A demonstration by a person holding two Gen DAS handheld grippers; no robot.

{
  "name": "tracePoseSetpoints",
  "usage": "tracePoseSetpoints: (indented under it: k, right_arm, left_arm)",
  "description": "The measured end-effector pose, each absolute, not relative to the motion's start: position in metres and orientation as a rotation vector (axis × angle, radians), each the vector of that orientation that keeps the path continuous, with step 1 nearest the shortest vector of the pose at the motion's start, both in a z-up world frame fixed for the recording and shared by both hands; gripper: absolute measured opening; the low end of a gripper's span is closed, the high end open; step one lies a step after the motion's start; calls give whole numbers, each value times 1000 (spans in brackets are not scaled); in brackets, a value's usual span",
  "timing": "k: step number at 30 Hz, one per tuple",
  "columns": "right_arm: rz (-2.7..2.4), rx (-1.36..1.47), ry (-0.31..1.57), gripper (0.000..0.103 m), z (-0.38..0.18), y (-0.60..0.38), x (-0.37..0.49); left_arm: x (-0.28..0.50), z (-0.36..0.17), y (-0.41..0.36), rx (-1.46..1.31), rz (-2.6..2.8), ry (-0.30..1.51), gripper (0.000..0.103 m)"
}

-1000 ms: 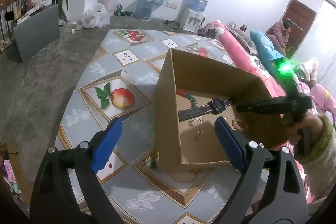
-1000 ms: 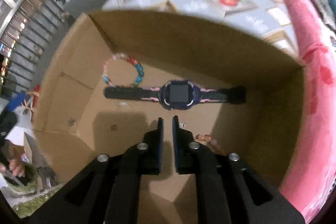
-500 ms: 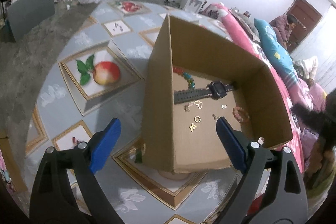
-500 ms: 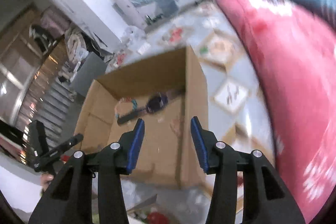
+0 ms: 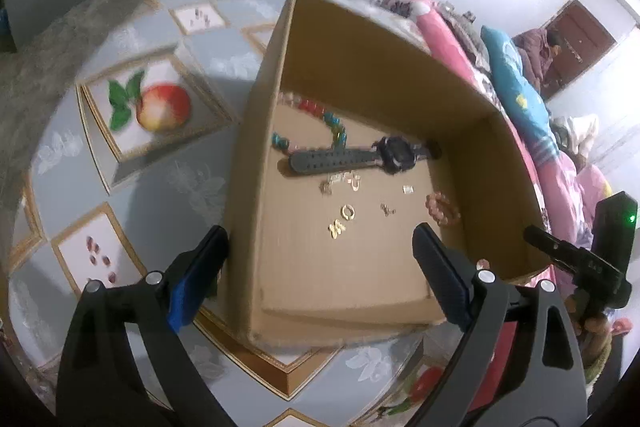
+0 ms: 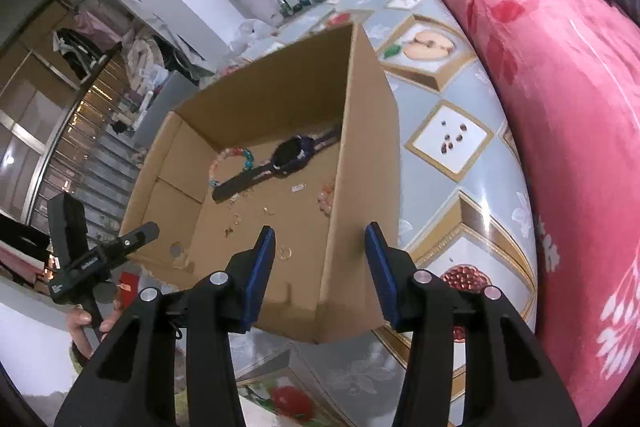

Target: Organize jewelry

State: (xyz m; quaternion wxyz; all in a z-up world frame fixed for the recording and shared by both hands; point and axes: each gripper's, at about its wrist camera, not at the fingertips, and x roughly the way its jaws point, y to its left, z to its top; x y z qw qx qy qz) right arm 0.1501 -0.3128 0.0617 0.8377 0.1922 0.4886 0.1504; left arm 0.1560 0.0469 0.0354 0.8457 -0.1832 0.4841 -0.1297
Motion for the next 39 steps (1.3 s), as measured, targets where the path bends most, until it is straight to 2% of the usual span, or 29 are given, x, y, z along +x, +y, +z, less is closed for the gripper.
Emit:
tracePoseSetpoints:
  k: [8, 17, 25, 31, 32, 37, 39]
  right_arm:
    - [343, 403, 991, 47, 72, -311, 126]
    - [354, 402, 988, 47, 66, -310, 64]
    - [341, 424, 987, 47, 47, -312, 38]
    - [347, 424, 918, 47, 54, -313, 19]
    - [340, 412, 900, 48, 57, -313, 15]
    - [255, 331, 828, 68, 66, -308, -15]
    - [205, 292, 811, 72, 65, -305, -27]
  left_arm:
    - [136, 52, 50, -360, -257, 987, 89]
    - [77, 45, 51, -348, -273, 1004, 89]
    - [54, 29, 49, -335, -264, 1040, 89]
    - [31, 35, 48, -279, -246, 937, 90]
    - [26, 38, 47, -261, -233, 910, 90]
    - [-3, 56, 49, -184, -168, 793, 93]
    - [-14, 59, 52, -181, -151, 773, 93]
